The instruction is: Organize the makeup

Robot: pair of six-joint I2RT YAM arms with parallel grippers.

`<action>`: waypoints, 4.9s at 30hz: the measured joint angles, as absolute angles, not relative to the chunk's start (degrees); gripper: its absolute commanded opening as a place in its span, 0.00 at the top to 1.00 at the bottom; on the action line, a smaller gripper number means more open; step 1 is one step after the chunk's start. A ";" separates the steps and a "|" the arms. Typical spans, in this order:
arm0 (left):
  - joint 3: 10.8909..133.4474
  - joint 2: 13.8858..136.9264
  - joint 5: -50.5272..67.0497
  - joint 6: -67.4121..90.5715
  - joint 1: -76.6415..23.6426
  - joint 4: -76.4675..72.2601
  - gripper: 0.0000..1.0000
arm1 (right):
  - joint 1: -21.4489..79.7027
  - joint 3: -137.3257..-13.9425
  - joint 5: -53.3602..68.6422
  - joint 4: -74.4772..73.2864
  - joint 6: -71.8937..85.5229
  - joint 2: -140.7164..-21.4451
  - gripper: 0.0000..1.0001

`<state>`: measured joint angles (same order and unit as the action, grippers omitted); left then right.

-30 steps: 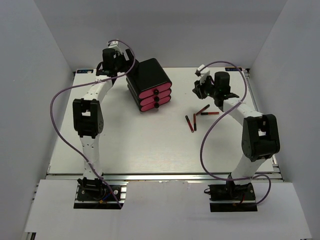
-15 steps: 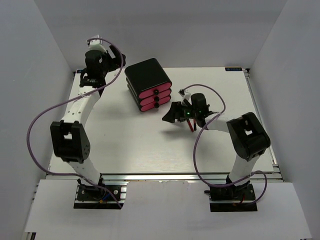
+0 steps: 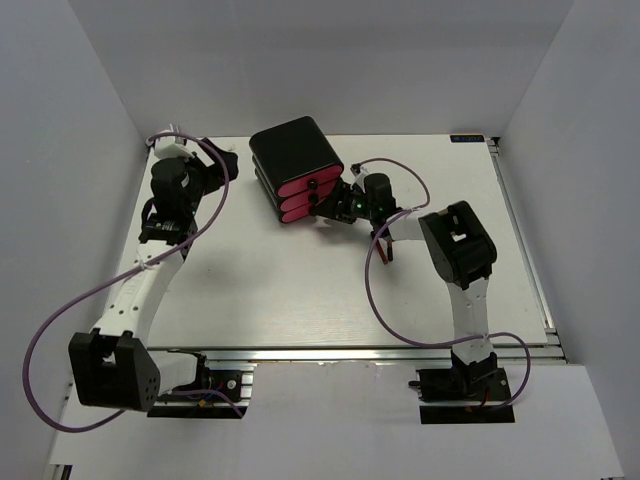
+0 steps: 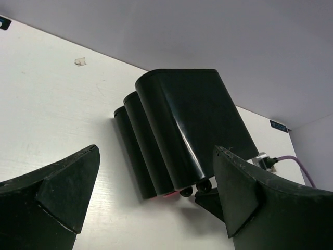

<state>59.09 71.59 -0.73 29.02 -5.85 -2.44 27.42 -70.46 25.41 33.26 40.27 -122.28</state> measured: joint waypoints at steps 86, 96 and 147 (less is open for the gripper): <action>94.83 106.17 -5.30 46.68 -47.18 16.67 0.19 | -10.55 -78.52 30.17 -4.05 -10.52 -94.65 0.68; 126.04 132.11 -14.28 56.88 -50.17 46.57 0.48 | -9.37 -68.55 29.45 -9.78 -7.86 -91.66 0.56; 123.24 141.38 -16.62 45.74 -50.43 50.87 0.62 | -9.37 -56.47 30.37 -7.18 -3.18 -87.81 0.56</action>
<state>123.24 141.38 -16.62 45.74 -50.43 50.87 -9.37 -56.47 30.37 -7.18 -3.18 -87.81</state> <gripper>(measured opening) 0.393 0.442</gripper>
